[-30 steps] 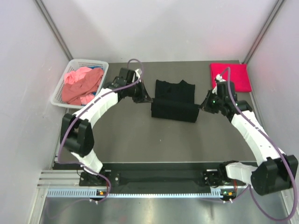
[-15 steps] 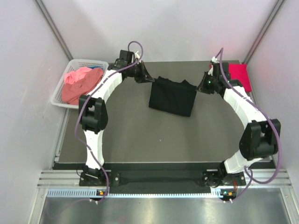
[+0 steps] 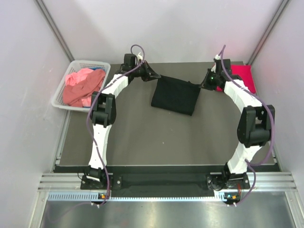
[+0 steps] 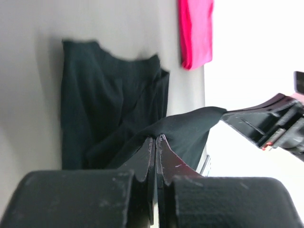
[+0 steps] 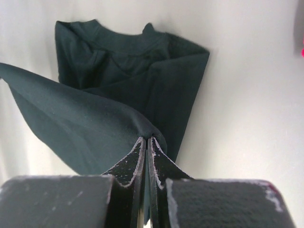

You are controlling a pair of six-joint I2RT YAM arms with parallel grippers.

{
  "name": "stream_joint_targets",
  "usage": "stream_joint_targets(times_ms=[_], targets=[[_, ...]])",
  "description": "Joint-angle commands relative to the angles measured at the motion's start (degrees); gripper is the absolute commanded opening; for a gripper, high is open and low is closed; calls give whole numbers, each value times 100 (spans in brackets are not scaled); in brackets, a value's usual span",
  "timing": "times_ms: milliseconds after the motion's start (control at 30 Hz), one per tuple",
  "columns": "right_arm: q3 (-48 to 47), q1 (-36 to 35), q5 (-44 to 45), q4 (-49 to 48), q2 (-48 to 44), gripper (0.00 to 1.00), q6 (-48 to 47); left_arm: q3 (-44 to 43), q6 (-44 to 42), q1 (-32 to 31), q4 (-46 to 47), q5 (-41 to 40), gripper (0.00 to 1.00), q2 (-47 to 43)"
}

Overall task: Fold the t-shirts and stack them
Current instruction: Fold the tshirt

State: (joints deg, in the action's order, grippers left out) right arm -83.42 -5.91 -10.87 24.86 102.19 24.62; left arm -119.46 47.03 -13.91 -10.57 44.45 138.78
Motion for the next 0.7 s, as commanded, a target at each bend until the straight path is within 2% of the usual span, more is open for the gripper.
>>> stream_joint_targets(times_ms=[0, 200, 400, 467, 567, 633, 667], targets=[[-359, 169, -134, -508, 274, 0, -28, -437, 693, 47, 1573, 179, 0, 166], [-439, 257, -152, -745, 582, 0, 95, -921, 834, 55, 2092, -67, 0, 720], [-570, 301, -99, -860, 977, 0, 209, -1580, 1519, 64, 2743, -191, 0, 1625], [-597, 328, -90, -956, 1074, 0, 288, -1624, 1836, 29, 3225, -226, 0, 1836], [-579, 380, -29, -957, 1145, 0, 359, -1747, 1749, -41, 3272, -471, 1, 1951], [-553, 424, 102, -869, 1180, 0, 447, -1756, 1608, -76, 3272, -717, 5, 2012], [-518, 450, 138, -869, 1163, 0, 482, -1748, 1617, -103, 3333, -762, 20, 2047]])
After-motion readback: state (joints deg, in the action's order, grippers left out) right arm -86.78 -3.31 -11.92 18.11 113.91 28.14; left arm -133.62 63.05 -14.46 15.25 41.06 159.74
